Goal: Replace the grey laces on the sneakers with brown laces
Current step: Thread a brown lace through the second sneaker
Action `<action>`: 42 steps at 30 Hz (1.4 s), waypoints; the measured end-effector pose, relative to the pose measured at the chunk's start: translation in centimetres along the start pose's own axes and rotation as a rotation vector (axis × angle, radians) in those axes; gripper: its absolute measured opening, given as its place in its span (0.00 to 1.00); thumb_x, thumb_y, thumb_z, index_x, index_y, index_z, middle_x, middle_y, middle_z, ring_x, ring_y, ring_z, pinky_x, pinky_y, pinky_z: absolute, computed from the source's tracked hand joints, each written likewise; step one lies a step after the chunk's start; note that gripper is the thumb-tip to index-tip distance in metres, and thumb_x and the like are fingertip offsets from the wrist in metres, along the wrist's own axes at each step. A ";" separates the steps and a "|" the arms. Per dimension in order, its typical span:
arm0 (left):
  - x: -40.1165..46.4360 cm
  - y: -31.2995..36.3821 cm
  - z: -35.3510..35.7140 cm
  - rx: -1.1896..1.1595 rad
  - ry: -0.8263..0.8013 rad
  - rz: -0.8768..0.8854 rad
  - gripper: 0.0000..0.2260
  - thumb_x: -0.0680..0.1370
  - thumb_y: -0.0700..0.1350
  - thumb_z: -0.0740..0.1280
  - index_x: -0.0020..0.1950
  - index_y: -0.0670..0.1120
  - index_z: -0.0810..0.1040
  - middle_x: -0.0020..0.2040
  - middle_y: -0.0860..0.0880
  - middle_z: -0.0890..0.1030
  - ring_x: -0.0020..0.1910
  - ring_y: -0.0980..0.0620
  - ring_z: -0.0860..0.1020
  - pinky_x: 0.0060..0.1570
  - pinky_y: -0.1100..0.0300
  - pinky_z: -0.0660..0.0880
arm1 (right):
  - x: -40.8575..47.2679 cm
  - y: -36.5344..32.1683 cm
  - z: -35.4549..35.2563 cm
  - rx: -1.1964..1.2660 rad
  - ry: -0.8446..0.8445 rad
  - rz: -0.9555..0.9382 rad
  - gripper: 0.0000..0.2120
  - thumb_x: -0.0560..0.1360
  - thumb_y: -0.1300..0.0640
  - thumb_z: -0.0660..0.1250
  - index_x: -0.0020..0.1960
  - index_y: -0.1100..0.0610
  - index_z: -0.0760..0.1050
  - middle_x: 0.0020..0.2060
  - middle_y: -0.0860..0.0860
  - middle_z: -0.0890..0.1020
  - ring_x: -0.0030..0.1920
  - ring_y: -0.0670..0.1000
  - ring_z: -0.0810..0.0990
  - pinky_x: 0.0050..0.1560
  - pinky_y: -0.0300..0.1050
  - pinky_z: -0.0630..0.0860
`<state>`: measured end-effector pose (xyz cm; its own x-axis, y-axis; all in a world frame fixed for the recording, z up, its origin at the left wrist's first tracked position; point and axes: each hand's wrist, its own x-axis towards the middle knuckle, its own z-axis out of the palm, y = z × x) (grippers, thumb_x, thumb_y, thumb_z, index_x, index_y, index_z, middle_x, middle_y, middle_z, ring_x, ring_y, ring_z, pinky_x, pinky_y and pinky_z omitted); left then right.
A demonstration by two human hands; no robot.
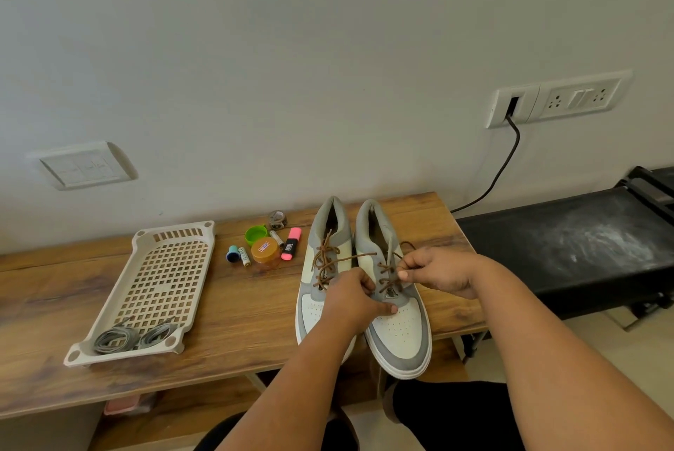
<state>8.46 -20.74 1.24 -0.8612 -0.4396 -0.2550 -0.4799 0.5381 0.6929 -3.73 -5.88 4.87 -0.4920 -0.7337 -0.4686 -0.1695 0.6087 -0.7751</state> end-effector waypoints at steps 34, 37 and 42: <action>0.6 0.2 -0.9 -0.053 0.019 0.015 0.06 0.77 0.47 0.70 0.50 0.46 0.78 0.47 0.49 0.81 0.48 0.51 0.80 0.52 0.53 0.79 | -0.1 -1.2 0.2 0.027 0.266 0.049 0.06 0.80 0.60 0.64 0.55 0.54 0.77 0.50 0.50 0.84 0.49 0.45 0.83 0.53 0.42 0.78; 1.0 0.6 -1.1 -0.088 0.130 0.047 0.04 0.80 0.42 0.65 0.52 0.47 0.78 0.45 0.50 0.81 0.47 0.51 0.80 0.52 0.51 0.80 | -0.2 -1.7 0.4 -0.206 0.291 0.030 0.07 0.75 0.55 0.72 0.53 0.51 0.80 0.46 0.43 0.81 0.45 0.39 0.77 0.40 0.33 0.69; 1.3 1.1 -0.9 0.018 0.195 0.194 0.09 0.79 0.42 0.67 0.59 0.49 0.77 0.50 0.52 0.81 0.47 0.54 0.79 0.48 0.60 0.76 | 0.4 -1.8 1.2 -0.211 0.321 0.014 0.08 0.71 0.57 0.77 0.48 0.53 0.81 0.42 0.45 0.82 0.43 0.42 0.79 0.39 0.32 0.70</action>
<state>6.94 -21.43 2.30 -0.8896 -0.4564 0.0170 -0.3135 0.6374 0.7039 -2.63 -7.64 5.59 -0.7324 -0.6132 -0.2958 -0.3166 0.6914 -0.6494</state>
